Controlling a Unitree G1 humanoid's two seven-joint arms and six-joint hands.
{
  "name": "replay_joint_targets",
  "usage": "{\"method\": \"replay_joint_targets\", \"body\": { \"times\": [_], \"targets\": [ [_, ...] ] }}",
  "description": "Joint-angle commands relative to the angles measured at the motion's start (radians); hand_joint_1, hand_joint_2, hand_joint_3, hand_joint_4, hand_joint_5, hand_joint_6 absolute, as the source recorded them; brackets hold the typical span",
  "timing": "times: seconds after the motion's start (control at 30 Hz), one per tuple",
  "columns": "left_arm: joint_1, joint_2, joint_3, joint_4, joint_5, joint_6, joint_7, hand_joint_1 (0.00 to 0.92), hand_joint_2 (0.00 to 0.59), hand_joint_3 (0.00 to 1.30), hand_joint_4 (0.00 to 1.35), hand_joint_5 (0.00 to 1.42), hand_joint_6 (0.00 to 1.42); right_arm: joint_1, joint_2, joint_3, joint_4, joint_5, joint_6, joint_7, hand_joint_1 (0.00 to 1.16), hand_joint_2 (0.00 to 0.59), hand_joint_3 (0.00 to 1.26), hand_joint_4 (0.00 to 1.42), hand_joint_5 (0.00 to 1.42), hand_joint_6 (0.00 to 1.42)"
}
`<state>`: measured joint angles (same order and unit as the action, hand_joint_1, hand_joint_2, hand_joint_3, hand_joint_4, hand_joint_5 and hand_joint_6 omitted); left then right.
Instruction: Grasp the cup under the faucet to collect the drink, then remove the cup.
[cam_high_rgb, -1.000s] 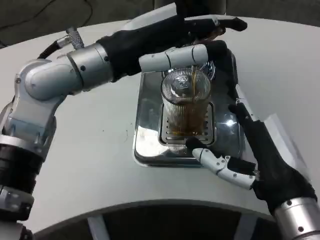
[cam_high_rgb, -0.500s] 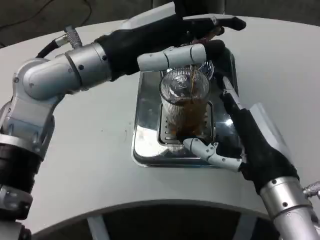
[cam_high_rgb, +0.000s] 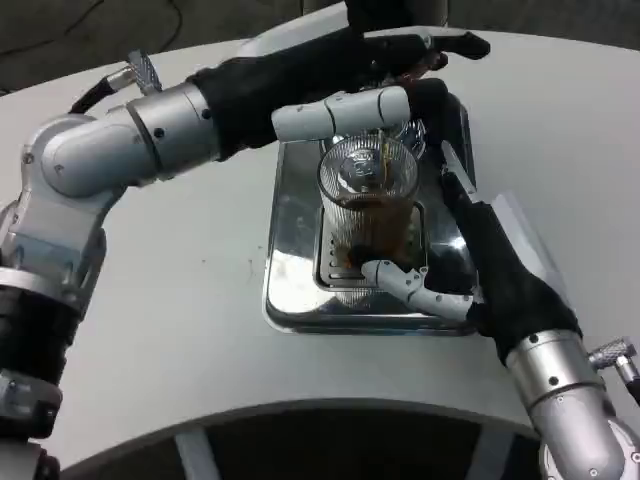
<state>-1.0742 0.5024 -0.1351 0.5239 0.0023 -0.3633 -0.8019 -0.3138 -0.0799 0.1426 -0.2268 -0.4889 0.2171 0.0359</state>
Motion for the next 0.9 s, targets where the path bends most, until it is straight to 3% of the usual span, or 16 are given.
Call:
{"method": "replay_joint_targets", "body": {
  "times": [0.03, 0.9],
  "targets": [
    [0.016, 0.013, -0.020, 0.031, 0.026, 0.011, -0.036, 0.000, 0.112, 0.15, 0.03, 0.06, 0.06, -0.031, 0.007, 0.009, 0.047, 0.013, -0.021, -0.030, 0.74, 0.217, 0.00, 0.00, 0.03, 0.00],
    [-0.015, 0.008, -0.027, 0.109, 0.037, -0.044, -0.042, 0.000, 0.113, 0.15, 0.03, 0.06, 0.06, -0.124, 0.014, 0.026, 0.206, 0.074, -0.046, -0.090, 0.74, 0.217, 0.00, 0.00, 0.04, 0.00]
  ]
}}
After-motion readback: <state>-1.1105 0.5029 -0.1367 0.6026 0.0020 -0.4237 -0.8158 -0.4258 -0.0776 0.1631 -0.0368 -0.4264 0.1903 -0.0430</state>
